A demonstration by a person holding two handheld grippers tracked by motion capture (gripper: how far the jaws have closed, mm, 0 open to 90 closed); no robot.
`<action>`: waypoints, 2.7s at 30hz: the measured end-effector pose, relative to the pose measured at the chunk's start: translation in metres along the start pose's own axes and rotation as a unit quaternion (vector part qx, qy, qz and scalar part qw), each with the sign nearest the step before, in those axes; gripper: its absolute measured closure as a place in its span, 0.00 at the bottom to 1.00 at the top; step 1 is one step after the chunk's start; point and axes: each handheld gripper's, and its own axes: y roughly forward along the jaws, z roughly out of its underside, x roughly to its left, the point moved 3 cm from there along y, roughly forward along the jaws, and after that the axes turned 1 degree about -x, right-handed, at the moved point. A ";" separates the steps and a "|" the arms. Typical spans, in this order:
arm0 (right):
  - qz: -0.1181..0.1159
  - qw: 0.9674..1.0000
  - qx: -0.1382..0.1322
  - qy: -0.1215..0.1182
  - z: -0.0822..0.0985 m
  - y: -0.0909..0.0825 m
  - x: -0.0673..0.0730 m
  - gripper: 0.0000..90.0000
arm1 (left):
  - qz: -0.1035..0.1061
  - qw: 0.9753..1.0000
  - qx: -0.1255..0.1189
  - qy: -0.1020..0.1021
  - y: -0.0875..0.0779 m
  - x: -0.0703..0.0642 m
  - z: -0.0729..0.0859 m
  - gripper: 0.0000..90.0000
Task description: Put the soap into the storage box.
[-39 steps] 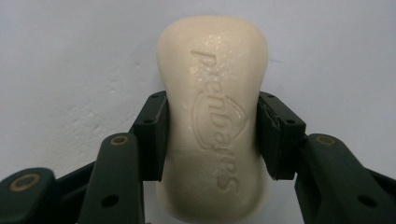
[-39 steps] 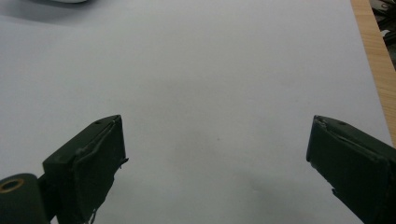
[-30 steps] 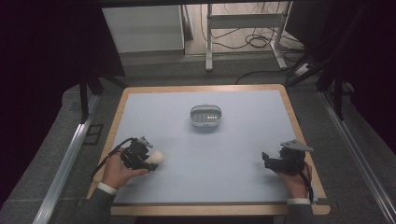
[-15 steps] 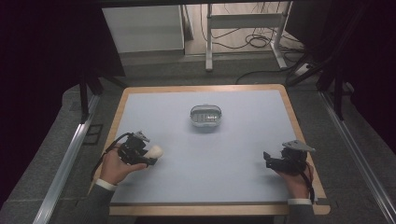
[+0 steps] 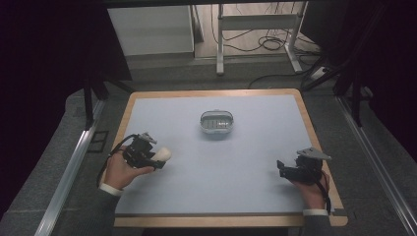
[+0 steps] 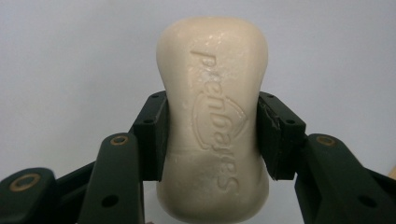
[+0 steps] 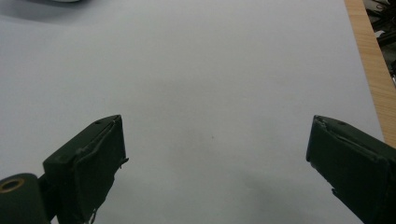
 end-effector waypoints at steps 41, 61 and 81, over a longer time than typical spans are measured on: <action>-0.001 1.000 0.006 -0.003 0.002 0.003 0.001 0.05 | -0.013 0.999 -0.013 0.028 0.002 0.008 -0.059 0.55; -0.001 1.000 0.006 -0.002 0.002 0.003 0.000 0.05 | -0.018 0.999 -0.017 0.048 0.002 0.008 -0.090 0.55; 0.004 1.000 0.006 0.000 0.003 0.003 -0.001 0.05 | -0.016 0.998 -0.023 0.052 0.009 0.010 -0.110 0.55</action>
